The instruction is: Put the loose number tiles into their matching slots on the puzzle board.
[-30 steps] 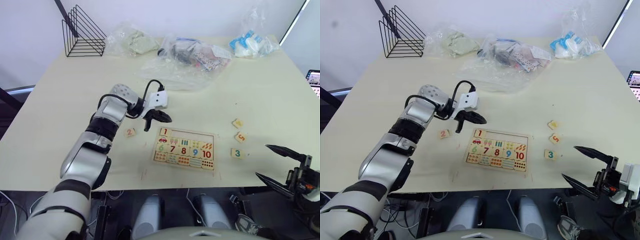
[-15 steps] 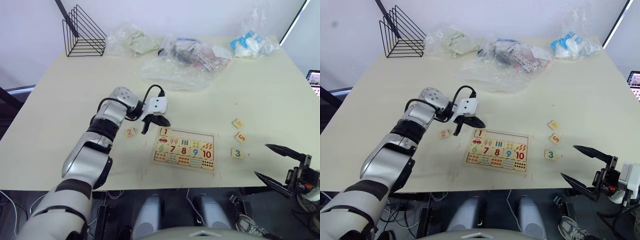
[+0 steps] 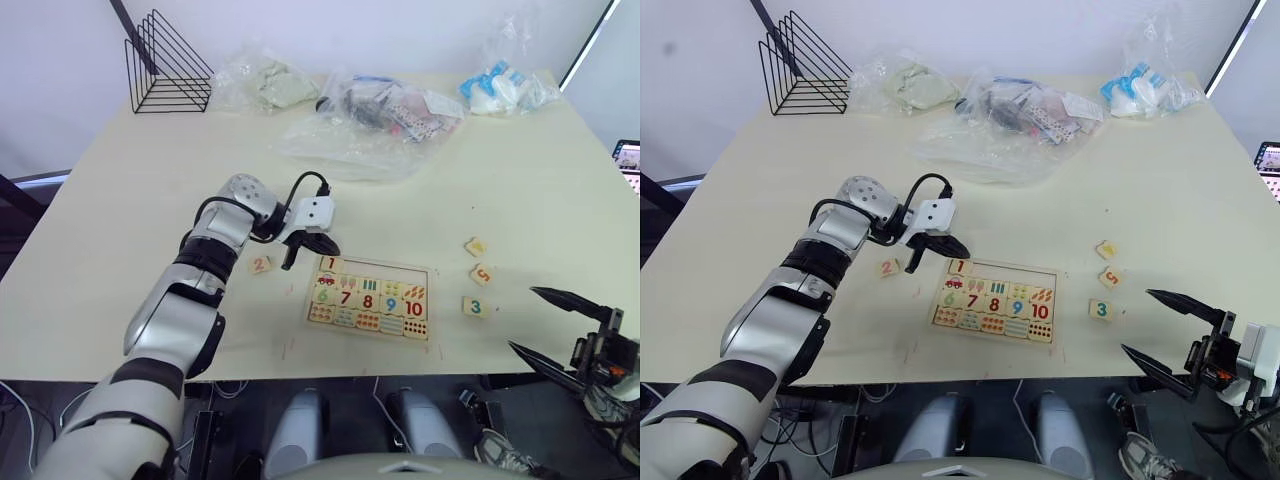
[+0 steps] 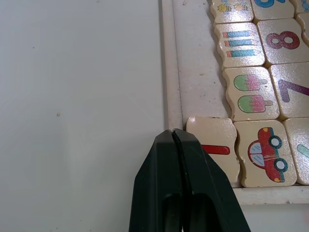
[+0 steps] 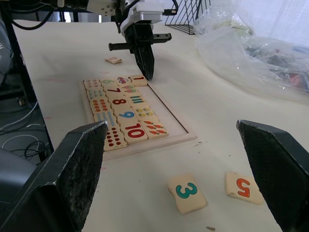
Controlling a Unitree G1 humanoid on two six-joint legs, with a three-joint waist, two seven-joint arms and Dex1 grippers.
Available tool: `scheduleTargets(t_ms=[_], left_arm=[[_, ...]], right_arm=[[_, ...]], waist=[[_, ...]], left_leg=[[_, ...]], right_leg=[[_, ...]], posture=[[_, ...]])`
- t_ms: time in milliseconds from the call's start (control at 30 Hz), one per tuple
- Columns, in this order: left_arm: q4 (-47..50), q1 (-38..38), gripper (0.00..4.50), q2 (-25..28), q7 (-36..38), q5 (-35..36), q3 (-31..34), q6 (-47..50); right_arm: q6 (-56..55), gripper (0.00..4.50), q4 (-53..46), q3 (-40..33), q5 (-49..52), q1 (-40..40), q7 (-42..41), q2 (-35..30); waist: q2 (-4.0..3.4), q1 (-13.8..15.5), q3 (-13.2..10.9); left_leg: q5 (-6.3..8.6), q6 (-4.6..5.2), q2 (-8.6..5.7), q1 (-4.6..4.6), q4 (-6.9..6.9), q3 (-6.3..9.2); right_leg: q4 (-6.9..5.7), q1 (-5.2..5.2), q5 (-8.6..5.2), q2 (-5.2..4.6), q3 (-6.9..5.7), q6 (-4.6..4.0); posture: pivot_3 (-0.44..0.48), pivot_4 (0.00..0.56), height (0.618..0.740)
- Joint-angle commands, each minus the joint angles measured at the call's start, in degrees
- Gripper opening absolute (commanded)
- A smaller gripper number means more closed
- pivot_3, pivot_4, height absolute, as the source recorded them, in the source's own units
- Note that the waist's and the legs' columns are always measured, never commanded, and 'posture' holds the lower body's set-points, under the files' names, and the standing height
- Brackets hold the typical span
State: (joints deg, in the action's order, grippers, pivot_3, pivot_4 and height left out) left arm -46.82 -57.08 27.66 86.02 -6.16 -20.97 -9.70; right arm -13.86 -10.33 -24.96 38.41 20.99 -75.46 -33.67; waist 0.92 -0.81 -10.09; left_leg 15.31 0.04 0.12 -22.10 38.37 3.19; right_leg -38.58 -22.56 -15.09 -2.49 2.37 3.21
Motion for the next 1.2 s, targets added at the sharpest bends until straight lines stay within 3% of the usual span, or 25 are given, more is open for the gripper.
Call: scheduleTargets(t_ms=[33,1200], left_arm=[[0.75,0.14,0.03,0.76,1.02,-0.11,0.14,-1.06],[0.62,-0.07,0.03,1.32,2.31,1.14,1.66,-2.32]], right_arm=[[0.05,4.50,-1.86,-0.94,0.58,0.34,0.11,-0.91],[-1.17,4.50,0.94,-1.03,0.41,-0.42,-1.58,-0.64]], waist=[[0.00,0.00,0.00],[0.00,0.00,0.00]], left_leg=[[0.00,0.00,0.00,0.00,0.00,0.00],[0.00,0.00,0.00,0.01,0.00,0.00]], right_leg=[[0.00,0.00,0.00,0.00,0.00,0.00],[0.00,0.00,0.00,0.00,0.00,0.00]], posture=[[0.000,0.150,0.740],[0.000,0.150,0.740]])
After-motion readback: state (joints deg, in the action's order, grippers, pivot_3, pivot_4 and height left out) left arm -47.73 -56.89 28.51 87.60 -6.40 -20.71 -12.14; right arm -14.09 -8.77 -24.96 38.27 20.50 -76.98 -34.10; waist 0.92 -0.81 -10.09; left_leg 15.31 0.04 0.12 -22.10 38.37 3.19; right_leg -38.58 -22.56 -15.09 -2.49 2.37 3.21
